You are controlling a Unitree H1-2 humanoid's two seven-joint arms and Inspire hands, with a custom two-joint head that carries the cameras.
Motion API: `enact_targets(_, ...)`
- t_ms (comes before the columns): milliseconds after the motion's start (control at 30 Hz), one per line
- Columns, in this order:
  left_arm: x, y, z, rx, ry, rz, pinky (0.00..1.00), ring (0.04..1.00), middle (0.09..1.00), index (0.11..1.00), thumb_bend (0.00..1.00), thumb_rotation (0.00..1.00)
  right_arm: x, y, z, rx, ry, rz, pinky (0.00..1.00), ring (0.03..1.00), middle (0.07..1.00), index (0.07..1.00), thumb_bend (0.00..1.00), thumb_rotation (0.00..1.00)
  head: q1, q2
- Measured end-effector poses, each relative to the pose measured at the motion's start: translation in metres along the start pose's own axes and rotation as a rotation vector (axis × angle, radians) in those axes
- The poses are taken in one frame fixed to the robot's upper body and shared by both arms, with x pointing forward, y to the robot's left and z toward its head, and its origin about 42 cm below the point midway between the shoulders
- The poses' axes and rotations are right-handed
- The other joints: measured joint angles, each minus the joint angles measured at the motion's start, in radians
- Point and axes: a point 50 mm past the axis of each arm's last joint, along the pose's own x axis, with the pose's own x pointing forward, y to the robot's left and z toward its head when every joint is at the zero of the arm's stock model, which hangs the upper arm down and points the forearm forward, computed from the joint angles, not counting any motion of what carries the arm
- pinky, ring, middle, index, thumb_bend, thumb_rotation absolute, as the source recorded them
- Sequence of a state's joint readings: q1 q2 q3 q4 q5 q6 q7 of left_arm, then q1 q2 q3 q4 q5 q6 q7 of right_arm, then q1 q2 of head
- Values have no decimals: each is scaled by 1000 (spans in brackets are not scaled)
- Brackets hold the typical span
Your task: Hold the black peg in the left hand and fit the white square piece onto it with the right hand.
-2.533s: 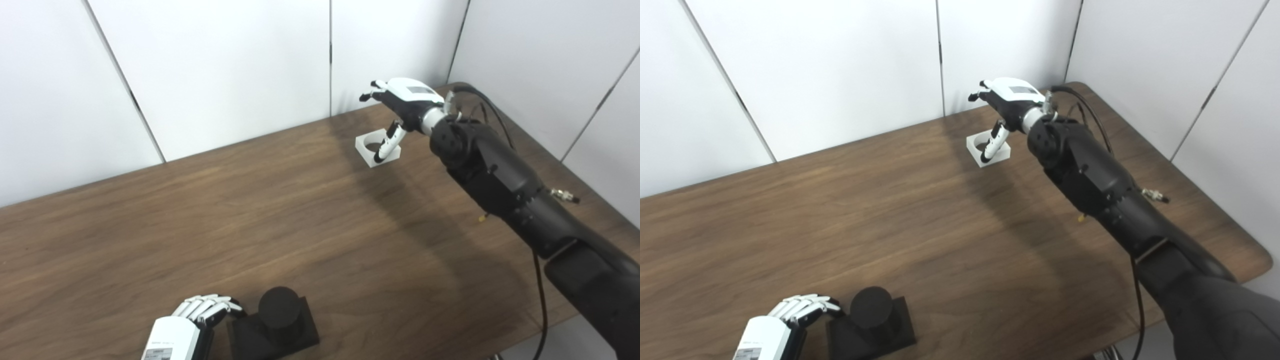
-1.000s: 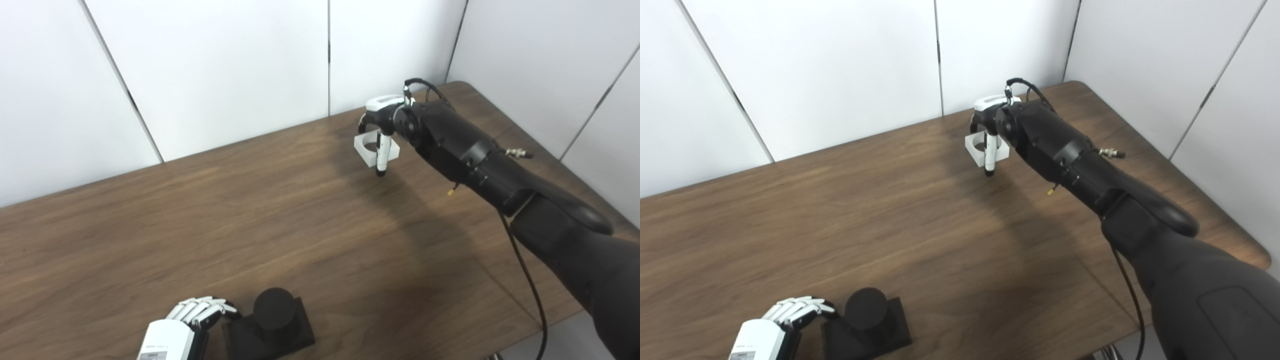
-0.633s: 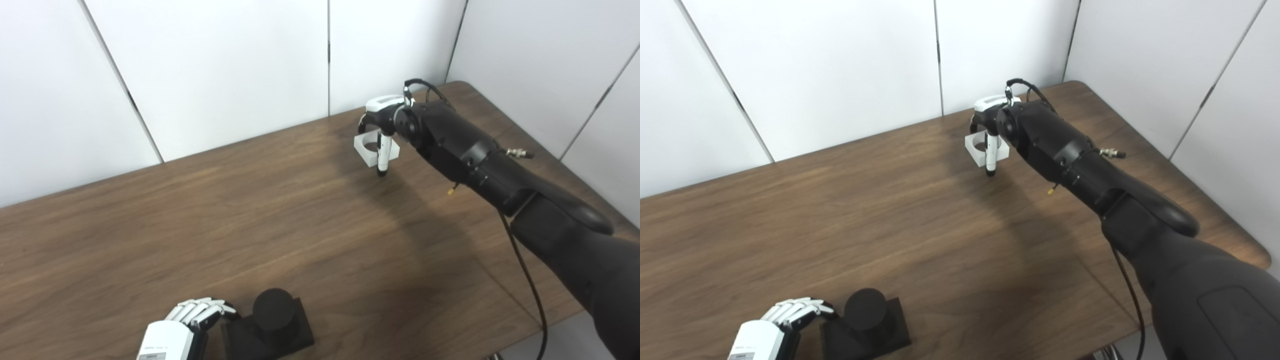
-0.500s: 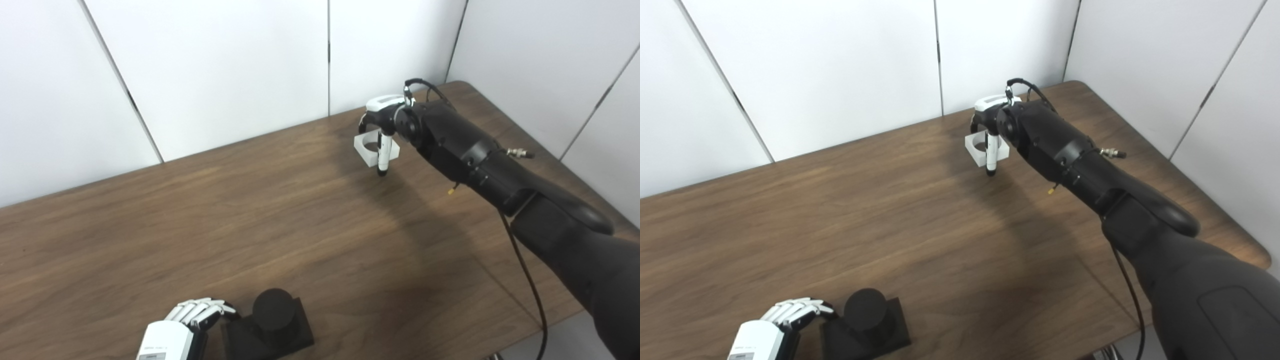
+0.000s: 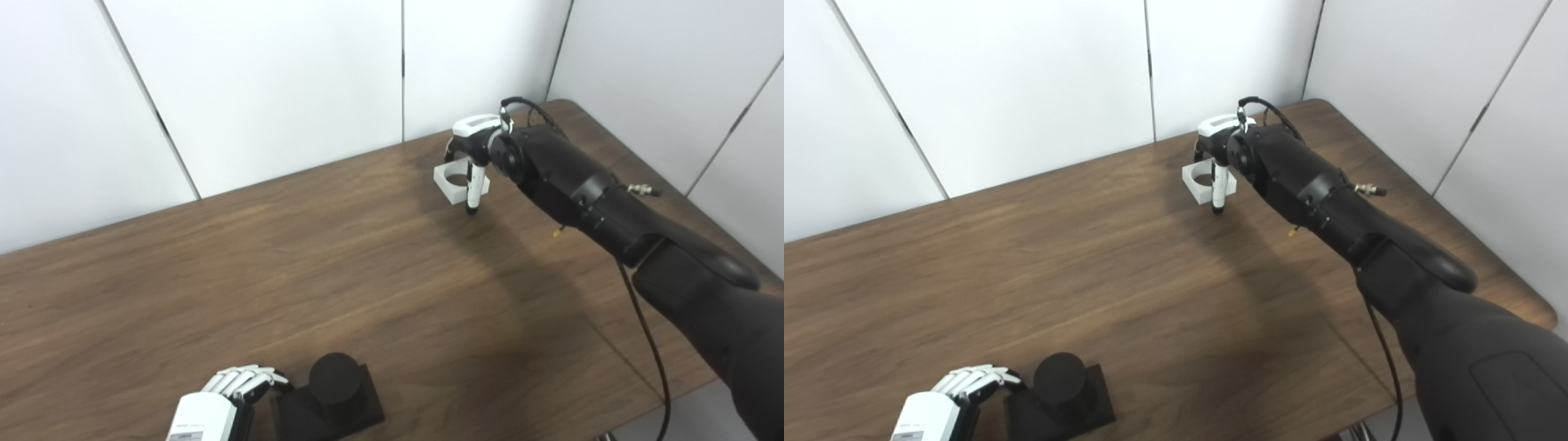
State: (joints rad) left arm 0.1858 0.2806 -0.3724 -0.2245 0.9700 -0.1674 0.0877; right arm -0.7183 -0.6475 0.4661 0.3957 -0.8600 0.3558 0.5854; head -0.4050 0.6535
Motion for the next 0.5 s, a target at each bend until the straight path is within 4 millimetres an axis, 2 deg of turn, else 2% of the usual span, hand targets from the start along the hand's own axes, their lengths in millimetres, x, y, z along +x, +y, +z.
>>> enact_targets(200, 0, 0, 0, 0, 0, 0, 740, 717, 682, 486, 521, 48, -2, 0, -4, -19, -7, -10, 981, 988, 897, 714, 871, 163, 0, 2)
enact_targets(400, 0, 0, 0, 0, 0, 0, 739, 716, 682, 486, 521, 48, -3, 7, -12, -11, -26, -48, 961, 959, 869, 620, 814, 115, 2, 2)
enact_targets(433, 0, 0, 0, 0, 0, 0, 738, 716, 682, 486, 521, 48, -3, 9, -13, -10, -31, -54, 959, 954, 869, 545, 643, 128, 3, 2)
enact_targets(500, 0, 0, 0, 0, 1, 0, 740, 715, 682, 486, 521, 48, -4, 10, -13, -12, -48, -60, 959, 943, 860, 504, 554, 132, 3, 3)
